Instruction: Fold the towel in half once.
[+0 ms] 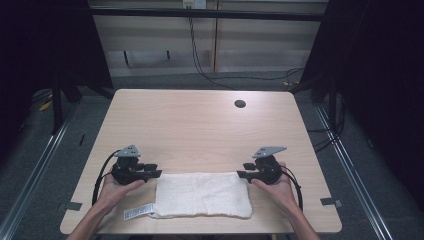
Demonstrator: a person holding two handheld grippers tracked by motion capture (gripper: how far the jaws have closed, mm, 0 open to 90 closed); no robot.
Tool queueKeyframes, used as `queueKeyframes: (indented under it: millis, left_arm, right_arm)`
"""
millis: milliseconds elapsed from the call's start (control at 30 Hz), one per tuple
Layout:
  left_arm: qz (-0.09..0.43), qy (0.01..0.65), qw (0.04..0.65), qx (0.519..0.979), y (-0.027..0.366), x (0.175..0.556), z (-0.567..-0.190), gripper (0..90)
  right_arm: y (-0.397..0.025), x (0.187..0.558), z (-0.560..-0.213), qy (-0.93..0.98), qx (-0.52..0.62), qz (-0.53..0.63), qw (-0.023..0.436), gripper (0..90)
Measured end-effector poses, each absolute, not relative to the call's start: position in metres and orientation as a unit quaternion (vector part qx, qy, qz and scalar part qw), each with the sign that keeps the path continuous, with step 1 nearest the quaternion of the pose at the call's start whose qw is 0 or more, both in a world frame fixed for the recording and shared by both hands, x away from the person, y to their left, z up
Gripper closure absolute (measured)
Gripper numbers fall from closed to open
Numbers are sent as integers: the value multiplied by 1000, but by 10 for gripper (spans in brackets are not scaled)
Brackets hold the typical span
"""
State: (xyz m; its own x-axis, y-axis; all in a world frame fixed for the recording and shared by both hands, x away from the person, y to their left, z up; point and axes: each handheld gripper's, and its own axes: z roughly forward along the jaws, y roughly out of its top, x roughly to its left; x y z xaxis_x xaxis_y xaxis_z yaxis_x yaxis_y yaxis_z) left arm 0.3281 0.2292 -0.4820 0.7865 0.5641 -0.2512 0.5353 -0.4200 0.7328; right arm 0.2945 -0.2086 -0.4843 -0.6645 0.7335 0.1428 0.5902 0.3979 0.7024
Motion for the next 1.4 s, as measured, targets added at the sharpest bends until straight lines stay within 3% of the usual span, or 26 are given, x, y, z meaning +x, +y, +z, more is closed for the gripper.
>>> queueKeyframes:
  millis: [133,300,400,500,533,600,633,833,1400]
  left_arm:
    - [10,318,417,851,224,331,-489,552]
    - [7,299,400,866,216,328,-494,572]
    - [8,297,394,870,212,328,-496,597]
    - [5,292,389,874,210,327,-499,635]
    - [7,291,388,875,210,327,-498,671]
    - [3,291,392,873,210,327,-499,693]
    - [3,288,393,873,210,327,-500,745]
    - [-14,300,394,869,200,329,-501,849]
    - [-27,298,416,859,173,333,-502,850]
  right_arm:
    - [-205,296,-490,836,398,365,97,502]
    - [-200,294,-495,846,385,356,99,506]
    - [-197,293,-497,854,374,345,110,576]
    - [-195,291,-498,855,367,350,107,721]
    - [-195,291,-497,855,369,349,104,805]
    - [-195,291,-497,854,372,349,100,831]
    - [-197,292,-497,852,375,353,97,850]
    - [-212,295,-495,841,404,346,97,859]
    - [-247,296,-494,823,445,337,103,870]
